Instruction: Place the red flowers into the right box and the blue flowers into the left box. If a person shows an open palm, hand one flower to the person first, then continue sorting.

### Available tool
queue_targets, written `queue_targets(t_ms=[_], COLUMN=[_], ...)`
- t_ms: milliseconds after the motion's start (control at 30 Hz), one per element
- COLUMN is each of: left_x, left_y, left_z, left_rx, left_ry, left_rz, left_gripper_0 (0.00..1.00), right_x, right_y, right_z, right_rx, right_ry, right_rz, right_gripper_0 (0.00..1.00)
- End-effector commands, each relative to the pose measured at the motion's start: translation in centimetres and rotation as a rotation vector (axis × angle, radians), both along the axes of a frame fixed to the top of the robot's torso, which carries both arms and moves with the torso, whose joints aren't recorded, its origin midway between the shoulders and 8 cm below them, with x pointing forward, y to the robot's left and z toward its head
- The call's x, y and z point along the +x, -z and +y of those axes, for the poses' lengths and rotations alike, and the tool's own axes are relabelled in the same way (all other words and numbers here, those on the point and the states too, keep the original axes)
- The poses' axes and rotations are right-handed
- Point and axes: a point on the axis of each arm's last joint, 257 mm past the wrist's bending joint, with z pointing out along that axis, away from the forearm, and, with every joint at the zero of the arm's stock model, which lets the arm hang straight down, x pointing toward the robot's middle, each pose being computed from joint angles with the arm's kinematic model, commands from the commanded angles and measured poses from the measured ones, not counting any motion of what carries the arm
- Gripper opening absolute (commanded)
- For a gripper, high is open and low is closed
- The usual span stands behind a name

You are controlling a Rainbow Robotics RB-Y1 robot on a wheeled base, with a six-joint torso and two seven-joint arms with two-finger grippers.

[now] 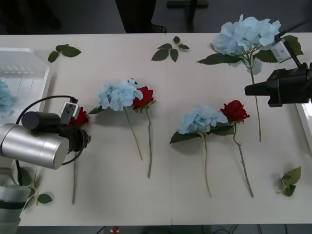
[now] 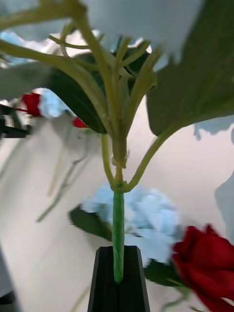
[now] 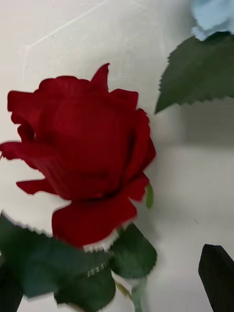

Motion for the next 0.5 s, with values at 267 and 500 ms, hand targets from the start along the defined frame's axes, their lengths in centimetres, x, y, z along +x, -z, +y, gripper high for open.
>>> queue_targets(t_ms=[267,500], left_x=[1.1,-0.3], left_y=[-15.4,-21.6], left_z=[-8.7,-14.4], left_rx=[-0.279,-0.541], left_ry=[0.258,0.538], left_rz=[-0.239,-0.354], left_gripper_0=[1.0,1.0], right_x=[-1.6,-1.5], right_y=[-8.9,-11.6], right_z=[8.8,12.8], right_rx=[0.337,0.441], right_ry=[-0.121,-0.174], right_rz=[0.081,0.065], right_gripper_0=[0.0,0.0])
